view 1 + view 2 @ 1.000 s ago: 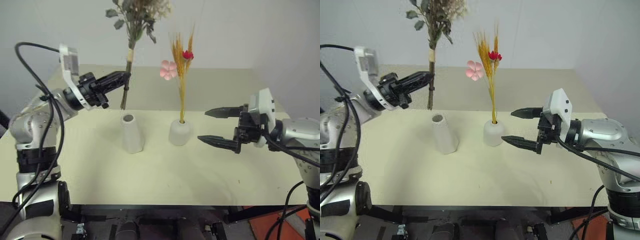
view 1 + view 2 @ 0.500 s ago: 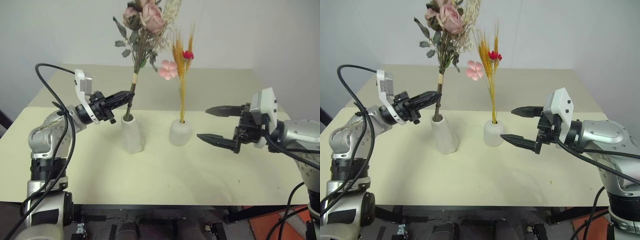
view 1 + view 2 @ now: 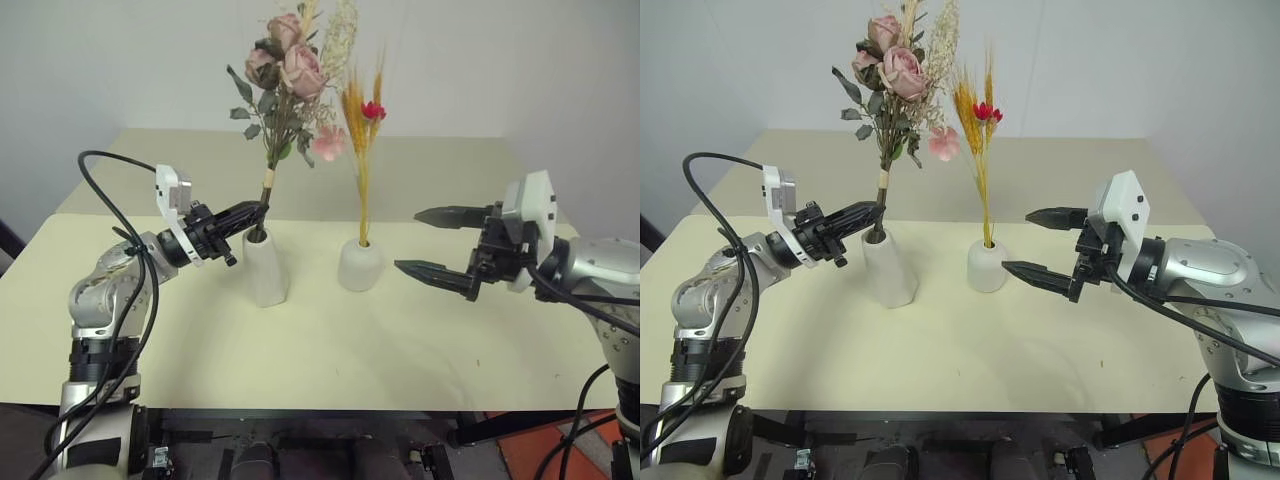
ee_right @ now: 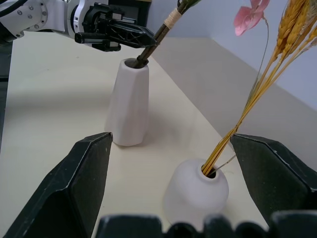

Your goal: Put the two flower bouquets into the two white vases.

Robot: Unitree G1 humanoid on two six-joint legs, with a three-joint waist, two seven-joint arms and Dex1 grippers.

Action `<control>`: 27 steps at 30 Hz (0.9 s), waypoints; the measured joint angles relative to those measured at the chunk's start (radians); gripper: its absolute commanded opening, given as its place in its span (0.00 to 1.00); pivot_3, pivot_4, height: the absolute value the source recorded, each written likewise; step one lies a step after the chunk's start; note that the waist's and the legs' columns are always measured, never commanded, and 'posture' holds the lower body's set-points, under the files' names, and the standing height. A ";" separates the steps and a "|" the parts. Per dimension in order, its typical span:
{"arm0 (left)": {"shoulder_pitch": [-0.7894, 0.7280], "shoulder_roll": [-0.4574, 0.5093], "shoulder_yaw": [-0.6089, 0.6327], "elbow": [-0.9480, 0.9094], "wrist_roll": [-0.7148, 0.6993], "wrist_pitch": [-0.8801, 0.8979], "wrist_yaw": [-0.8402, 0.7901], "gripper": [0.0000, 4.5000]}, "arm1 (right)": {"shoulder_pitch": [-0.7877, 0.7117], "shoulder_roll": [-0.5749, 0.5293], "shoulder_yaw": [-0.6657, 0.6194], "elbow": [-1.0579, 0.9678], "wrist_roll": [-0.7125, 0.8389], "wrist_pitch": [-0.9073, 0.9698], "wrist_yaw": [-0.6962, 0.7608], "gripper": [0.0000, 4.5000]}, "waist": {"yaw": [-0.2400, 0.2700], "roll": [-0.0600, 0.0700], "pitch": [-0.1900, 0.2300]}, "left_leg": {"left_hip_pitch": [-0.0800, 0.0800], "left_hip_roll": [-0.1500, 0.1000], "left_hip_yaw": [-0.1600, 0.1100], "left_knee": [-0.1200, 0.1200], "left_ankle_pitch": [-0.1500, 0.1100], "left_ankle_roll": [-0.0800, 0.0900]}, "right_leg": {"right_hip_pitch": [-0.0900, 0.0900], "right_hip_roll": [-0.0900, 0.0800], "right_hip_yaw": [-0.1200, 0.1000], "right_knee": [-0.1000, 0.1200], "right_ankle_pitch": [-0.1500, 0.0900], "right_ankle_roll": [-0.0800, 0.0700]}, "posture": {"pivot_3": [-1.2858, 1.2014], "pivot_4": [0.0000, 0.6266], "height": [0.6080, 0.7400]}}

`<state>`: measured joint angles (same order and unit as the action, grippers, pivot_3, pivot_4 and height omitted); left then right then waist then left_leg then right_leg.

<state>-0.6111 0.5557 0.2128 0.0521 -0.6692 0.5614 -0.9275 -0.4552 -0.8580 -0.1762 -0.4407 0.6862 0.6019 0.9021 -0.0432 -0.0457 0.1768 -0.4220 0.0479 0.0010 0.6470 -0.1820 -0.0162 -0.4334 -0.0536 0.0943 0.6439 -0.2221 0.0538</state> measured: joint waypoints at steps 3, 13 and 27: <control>0.025 0.000 0.003 -0.024 -0.002 -0.016 0.006 0.01 | 0.000 0.000 0.000 0.000 -0.001 0.000 -0.003 1.00 | -0.001 0.000 0.000 | 0.000 0.000 0.000 0.000 0.000 0.000 | 0.000 0.000 0.000 0.000 0.000 0.000 | 0.52 0.24 1.00; 0.077 0.002 0.016 -0.082 -0.023 -0.016 0.029 0.01 | 0.000 0.008 0.002 0.005 -0.008 -0.002 -0.011 1.00 | -0.001 0.000 0.000 | 0.009 0.000 0.000 0.000 0.000 0.000 | 0.010 0.000 0.000 -0.002 -0.002 0.002 | 0.52 0.24 1.00; 0.060 -0.055 0.015 -0.047 -0.001 -0.063 0.110 0.01 | -0.007 0.046 0.010 0.019 -0.037 -0.008 -0.022 1.00 | 0.000 0.000 0.000 | 0.008 0.000 0.000 -0.001 0.000 0.000 | 0.010 0.000 0.000 -0.003 -0.001 0.002 | 0.52 0.24 1.00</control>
<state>-0.5510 0.5008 0.2282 0.0056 -0.6707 0.4983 -0.8180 -0.4622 -0.8123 -0.1657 -0.4216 0.6487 0.5936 0.8798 -0.0432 -0.0457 0.1768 -0.4140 0.0481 0.0011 0.6465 -0.1821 -0.0162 -0.4236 -0.0537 0.0941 0.6405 -0.2235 0.0562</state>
